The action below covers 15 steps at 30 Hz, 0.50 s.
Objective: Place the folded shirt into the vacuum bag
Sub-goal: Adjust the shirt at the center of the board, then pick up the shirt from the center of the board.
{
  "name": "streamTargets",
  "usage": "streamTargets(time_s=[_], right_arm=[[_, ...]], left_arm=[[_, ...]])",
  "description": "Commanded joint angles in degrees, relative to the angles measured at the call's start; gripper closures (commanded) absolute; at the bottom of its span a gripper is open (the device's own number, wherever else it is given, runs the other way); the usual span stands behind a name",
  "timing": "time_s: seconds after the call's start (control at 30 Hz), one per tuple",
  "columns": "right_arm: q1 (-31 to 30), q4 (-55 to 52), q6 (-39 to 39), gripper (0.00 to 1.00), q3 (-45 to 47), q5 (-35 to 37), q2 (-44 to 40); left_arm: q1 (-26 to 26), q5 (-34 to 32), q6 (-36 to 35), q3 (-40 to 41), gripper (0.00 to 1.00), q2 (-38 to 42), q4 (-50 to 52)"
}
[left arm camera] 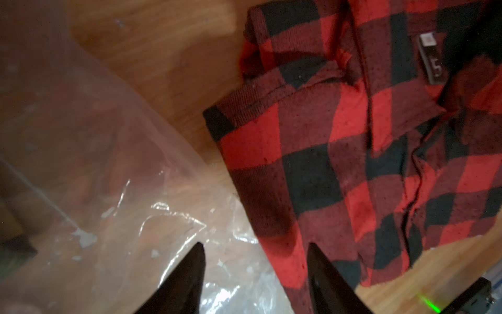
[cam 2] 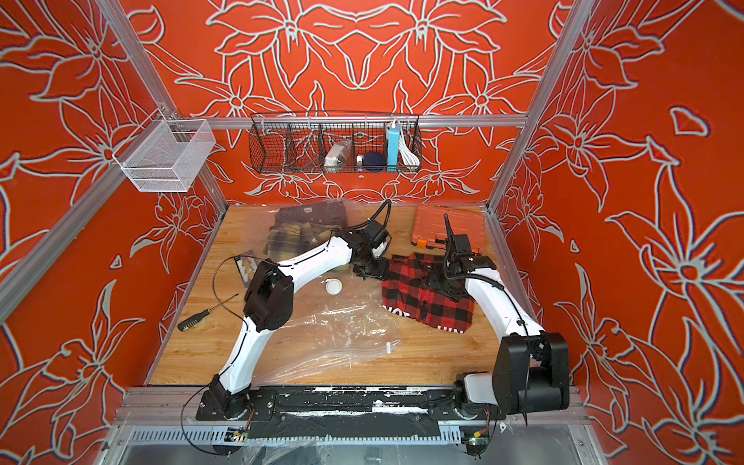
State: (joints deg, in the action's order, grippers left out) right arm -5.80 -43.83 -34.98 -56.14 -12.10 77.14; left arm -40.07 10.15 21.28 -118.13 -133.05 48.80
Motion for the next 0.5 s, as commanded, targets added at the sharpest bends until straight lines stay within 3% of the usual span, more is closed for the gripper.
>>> streamTargets(time_s=[0.0, 0.47], right_arm=[[1.4, -1.9, 1.0, 0.35, 1.0, 3.3, -1.7], [4.7, -2.7, 1.6, 0.36, 1.0, 4.0, -3.6]], left_arm=[[-0.2, 0.1, -1.7, -4.8, 0.41, -1.8, 4.3], [-1.3, 5.2, -0.1, -17.9, 0.54, -12.7, 5.6]])
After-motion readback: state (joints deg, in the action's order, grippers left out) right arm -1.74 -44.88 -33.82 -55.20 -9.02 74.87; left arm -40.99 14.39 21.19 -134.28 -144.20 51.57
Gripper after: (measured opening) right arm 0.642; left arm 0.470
